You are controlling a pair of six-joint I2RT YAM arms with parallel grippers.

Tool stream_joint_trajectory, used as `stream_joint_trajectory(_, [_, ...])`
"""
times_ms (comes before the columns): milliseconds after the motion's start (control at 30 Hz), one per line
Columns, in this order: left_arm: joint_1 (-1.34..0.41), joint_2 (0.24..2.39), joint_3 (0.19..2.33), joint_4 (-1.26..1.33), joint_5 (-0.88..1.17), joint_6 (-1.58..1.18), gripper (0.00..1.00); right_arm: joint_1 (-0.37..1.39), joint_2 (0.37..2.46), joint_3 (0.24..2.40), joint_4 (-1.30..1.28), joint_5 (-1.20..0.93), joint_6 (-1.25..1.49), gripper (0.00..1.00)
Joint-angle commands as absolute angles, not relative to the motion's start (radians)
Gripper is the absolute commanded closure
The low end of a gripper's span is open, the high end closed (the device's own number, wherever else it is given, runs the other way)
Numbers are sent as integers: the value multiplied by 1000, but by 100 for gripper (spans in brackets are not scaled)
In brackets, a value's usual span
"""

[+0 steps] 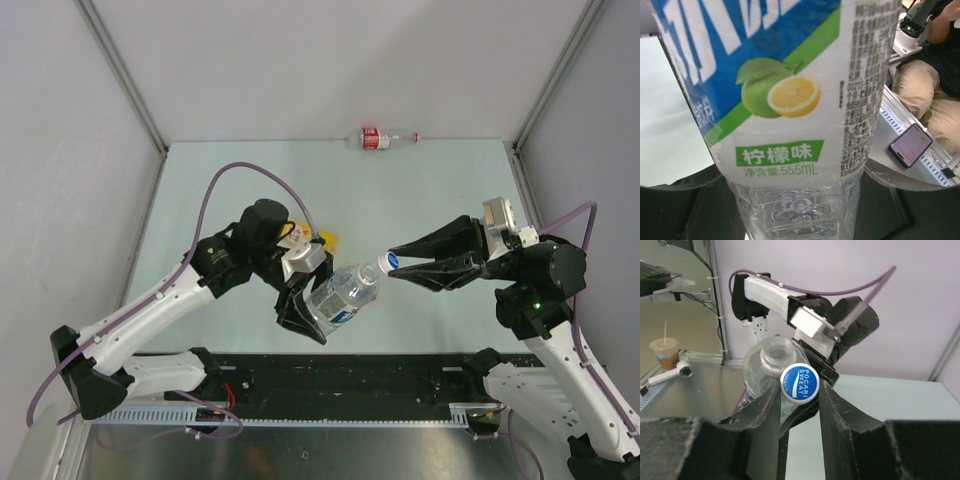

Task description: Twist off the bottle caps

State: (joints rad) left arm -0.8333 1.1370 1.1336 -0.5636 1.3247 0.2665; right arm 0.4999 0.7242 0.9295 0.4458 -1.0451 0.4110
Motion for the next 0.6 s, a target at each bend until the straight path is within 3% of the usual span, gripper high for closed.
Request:
stream_joint_trajectory(0, [-832,1122,1187,-498,1398,299,100,489,714,914,399,-985,369,94])
stream_joint_trajectory(233, [-832,1119,1187,-500,1339,299,100,487,703,914,375,-924,358,94])
stream_joint_trajectory(567, [-833,1084,1187,-503,1103,327,100,488,724,914,238,-803,295,95])
